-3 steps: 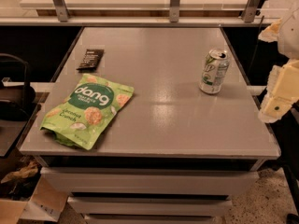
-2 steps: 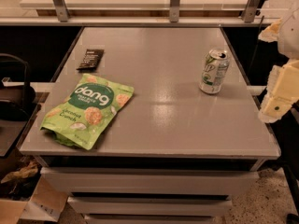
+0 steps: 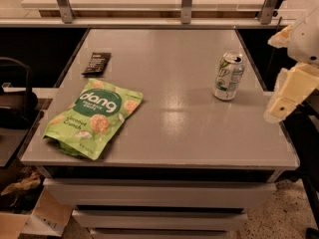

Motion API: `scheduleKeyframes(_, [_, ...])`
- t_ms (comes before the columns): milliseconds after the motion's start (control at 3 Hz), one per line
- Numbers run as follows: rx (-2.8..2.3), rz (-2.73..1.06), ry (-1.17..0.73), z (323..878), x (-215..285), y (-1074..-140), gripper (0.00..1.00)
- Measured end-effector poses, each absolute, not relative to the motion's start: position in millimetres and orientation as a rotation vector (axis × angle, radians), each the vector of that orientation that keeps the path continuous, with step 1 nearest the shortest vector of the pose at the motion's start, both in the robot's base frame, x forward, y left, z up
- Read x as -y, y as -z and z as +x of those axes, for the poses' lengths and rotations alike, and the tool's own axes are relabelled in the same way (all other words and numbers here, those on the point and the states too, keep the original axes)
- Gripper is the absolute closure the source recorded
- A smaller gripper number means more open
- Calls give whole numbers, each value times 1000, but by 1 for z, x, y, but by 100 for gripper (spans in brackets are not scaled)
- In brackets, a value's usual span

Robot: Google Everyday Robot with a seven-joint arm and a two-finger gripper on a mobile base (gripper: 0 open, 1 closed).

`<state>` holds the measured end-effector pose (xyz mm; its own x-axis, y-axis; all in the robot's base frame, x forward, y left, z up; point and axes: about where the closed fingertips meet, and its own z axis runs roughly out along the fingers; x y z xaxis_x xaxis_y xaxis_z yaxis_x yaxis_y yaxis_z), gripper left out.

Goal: Move 7up can near green rice chip bag

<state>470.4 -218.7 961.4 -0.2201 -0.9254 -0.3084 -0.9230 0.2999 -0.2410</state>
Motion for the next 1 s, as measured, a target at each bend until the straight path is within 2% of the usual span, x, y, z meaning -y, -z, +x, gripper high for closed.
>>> scheduleKeyframes(1000, [-2252,-1426,-69,543,246,-902,0])
